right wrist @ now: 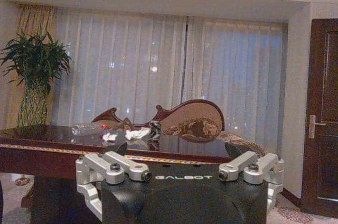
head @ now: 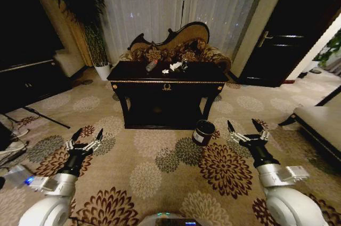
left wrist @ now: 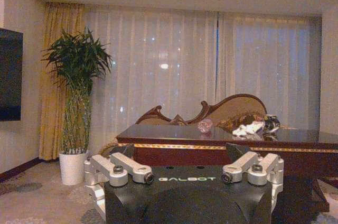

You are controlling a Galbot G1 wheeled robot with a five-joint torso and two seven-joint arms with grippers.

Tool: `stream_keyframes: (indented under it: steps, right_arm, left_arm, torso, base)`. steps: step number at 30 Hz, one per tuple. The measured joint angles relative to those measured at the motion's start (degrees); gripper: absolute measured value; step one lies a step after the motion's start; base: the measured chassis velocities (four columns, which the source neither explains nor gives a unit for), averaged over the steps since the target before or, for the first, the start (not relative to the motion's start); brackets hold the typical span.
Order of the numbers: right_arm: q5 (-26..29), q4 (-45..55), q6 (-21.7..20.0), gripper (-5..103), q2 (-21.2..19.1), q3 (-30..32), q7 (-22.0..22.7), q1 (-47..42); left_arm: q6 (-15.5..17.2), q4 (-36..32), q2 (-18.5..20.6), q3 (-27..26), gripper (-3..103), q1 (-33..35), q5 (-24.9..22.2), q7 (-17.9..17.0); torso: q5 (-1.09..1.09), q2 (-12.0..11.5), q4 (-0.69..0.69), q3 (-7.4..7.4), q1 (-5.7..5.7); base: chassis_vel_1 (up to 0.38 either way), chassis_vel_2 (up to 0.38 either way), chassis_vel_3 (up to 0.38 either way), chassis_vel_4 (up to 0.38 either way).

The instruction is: Move to the front of the table and place the trash on the table into the trash bin.

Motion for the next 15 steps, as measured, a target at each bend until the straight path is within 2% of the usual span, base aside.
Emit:
stream_keyframes:
  steps: [11, 15]
  right_arm:
    - [0.01, -0.28, -0.02, 100, 0.06, -0.28, -0.03, 0.26]
    - [0.03, -0.56, -0.05, 100, 0.09, -0.30, -0.03, 0.31]
  left_arm:
    - [-0.13, 0.46, -0.27, -0.19, 96, 0.19, -0.20, 0.04]
    - [-0.13, 0.57, -0.45, -0.10, 101, 0.22, -0.19, -0.01]
  torso:
    - [0.00, 0.00, 0.00, 0.00, 0.00]
    - [0.00, 0.00, 0.01, 0.00, 0.00]
  base:
    - [-0.072, 0.083, 0.079, -0.073]
    - [-0.097, 0.097, 0.110, -0.105]
